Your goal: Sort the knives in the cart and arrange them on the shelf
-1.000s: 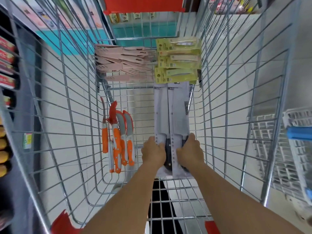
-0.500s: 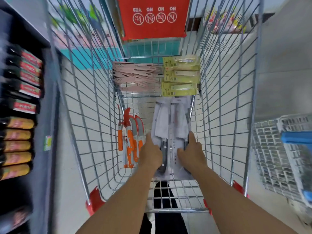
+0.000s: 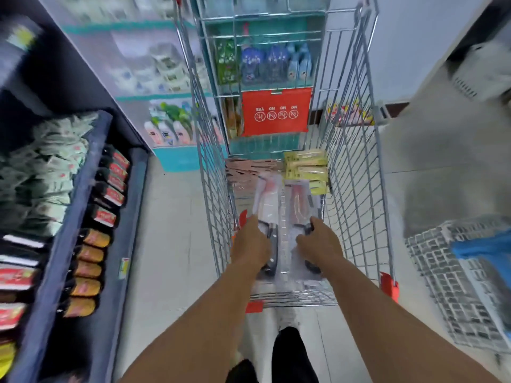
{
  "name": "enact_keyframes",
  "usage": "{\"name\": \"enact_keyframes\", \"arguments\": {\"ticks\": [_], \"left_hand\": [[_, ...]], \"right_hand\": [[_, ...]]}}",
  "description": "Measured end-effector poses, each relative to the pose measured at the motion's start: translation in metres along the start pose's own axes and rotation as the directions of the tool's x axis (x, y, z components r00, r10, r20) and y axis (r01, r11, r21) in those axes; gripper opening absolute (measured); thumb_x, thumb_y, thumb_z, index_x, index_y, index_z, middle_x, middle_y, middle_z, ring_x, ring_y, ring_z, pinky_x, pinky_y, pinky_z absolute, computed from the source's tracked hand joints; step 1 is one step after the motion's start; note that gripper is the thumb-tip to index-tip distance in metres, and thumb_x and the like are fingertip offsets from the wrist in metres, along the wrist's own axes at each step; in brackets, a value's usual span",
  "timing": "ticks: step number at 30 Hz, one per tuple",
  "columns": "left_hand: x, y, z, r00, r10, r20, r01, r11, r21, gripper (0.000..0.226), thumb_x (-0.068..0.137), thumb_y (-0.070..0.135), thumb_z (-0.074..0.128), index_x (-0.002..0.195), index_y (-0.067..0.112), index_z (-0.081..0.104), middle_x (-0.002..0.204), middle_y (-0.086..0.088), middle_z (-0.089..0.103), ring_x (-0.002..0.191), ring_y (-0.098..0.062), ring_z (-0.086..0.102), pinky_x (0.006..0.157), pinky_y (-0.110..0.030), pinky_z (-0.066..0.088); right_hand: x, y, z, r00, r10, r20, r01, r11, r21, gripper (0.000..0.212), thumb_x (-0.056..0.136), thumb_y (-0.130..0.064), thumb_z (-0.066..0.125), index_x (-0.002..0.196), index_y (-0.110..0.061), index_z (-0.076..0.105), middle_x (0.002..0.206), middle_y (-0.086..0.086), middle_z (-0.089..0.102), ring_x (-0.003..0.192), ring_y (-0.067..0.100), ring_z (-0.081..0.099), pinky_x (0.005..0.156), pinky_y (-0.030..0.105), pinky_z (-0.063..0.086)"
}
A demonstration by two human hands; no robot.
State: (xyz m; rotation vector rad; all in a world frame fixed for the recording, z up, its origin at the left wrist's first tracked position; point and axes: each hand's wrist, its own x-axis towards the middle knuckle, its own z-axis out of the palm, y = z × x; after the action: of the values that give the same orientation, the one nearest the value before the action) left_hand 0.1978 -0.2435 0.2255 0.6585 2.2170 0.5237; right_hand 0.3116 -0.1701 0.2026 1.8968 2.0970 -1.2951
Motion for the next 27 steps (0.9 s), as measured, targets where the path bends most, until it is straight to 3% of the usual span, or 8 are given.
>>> {"name": "enact_keyframes", "arguments": {"ticks": [4, 8, 12, 15, 18, 20, 23, 27], "left_hand": [[-0.039, 0.006, -0.053, 0.987, 0.118, -0.109, -0.121, 0.992, -0.025, 0.051, 0.096, 0.011, 0.043, 0.145, 0.019, 0.035, 0.14, -0.016, 0.048, 0.123, -0.032, 0.048, 0.095, -0.034, 0.041], [-0.072, 0.006, -0.099, 0.951, 0.187, -0.247, -0.211, 0.974, -0.078, 0.048, 0.097, 0.012, 0.039, 0.145, 0.022, 0.036, 0.141, -0.014, 0.047, 0.125, -0.031, 0.046, 0.097, -0.033, 0.039], [-0.094, -0.002, -0.141, 0.913, 0.158, -0.377, -0.249, 0.947, -0.205, 0.044, 0.098, 0.01, 0.037, 0.141, 0.022, 0.042, 0.132, -0.01, 0.054, 0.11, -0.027, 0.052, 0.082, -0.022, 0.035], [-0.109, -0.012, -0.174, 0.88, 0.143, -0.453, -0.243, 0.955, -0.172, 0.046, 0.099, 0.011, 0.037, 0.144, 0.02, 0.039, 0.118, -0.011, 0.062, 0.102, -0.026, 0.058, 0.08, -0.018, 0.033], [-0.133, -0.024, -0.207, 0.793, 0.095, -0.602, -0.276, 0.937, -0.214, 0.052, 0.096, 0.007, 0.04, 0.146, 0.022, 0.037, 0.112, -0.011, 0.067, 0.099, -0.029, 0.06, 0.077, -0.024, 0.041], [-0.155, -0.034, -0.227, 0.727, 0.038, -0.686, -0.268, 0.935, -0.232, 0.051, 0.096, 0.008, 0.041, 0.145, 0.022, 0.039, 0.119, -0.008, 0.065, 0.106, -0.027, 0.06, 0.079, -0.023, 0.041], [-0.19, -0.058, -0.247, 0.626, -0.058, -0.778, -0.23, 0.939, -0.256, 0.052, 0.095, 0.008, 0.042, 0.144, 0.024, 0.04, 0.122, -0.007, 0.064, 0.109, -0.027, 0.059, 0.084, -0.026, 0.043], [-0.246, -0.1, -0.263, 0.467, -0.222, -0.856, -0.173, 0.926, -0.335, 0.053, 0.094, 0.007, 0.043, 0.143, 0.026, 0.04, 0.118, -0.005, 0.065, 0.102, -0.025, 0.061, 0.079, -0.025, 0.043]], "right_hand": [[-0.037, -0.039, -0.01, 0.989, -0.112, -0.091, 0.115, 0.993, 0.022, 0.029, 0.084, -0.016, 0.053, 0.112, -0.017, 0.045, 0.092, 0.007, 0.053, 0.081, 0.026, 0.05, 0.067, 0.03, 0.036], [-0.076, -0.082, -0.024, 0.957, -0.233, -0.174, 0.247, 0.967, 0.063, 0.028, 0.083, -0.012, 0.053, 0.11, -0.014, 0.047, 0.09, 0.007, 0.054, 0.081, 0.028, 0.051, 0.06, 0.032, 0.035], [-0.11, -0.12, -0.037, 0.899, -0.372, -0.231, 0.403, 0.91, 0.102, 0.03, 0.083, -0.011, 0.054, 0.113, -0.015, 0.05, 0.094, 0.005, 0.062, 0.083, 0.027, 0.059, 0.064, 0.033, 0.046], [-0.131, -0.15, -0.043, 0.845, -0.489, -0.219, 0.519, 0.847, 0.111, 0.031, 0.086, -0.011, 0.052, 0.116, -0.017, 0.052, 0.086, 0.002, 0.062, 0.073, 0.019, 0.059, 0.058, 0.028, 0.045], [-0.152, -0.183, -0.045, 0.772, -0.619, -0.148, 0.635, 0.764, 0.118, 0.028, 0.092, -0.013, 0.052, 0.119, -0.019, 0.05, 0.084, -0.005, 0.059, 0.067, 0.006, 0.055, 0.05, 0.017, 0.042], [-0.167, -0.206, -0.042, 0.721, -0.686, -0.098, 0.692, 0.709, 0.136, 0.037, 0.093, -0.012, 0.053, 0.129, -0.022, 0.047, 0.089, -0.008, 0.058, 0.068, 0.003, 0.053, 0.048, 0.009, 0.039], [-0.194, -0.233, -0.028, 0.663, -0.748, -0.034, 0.743, 0.652, 0.15, 0.055, 0.092, -0.016, 0.054, 0.144, -0.022, 0.037, 0.099, -0.006, 0.056, 0.083, 0.015, 0.056, 0.069, 0.026, 0.05], [-0.238, -0.258, 0.003, 0.538, -0.836, 0.106, 0.819, 0.549, 0.169, 0.061, 0.089, -0.02, 0.055, 0.145, -0.029, 0.034, 0.116, 0.0, 0.058, 0.09, 0.016, 0.052, 0.075, 0.024, 0.04]]}}
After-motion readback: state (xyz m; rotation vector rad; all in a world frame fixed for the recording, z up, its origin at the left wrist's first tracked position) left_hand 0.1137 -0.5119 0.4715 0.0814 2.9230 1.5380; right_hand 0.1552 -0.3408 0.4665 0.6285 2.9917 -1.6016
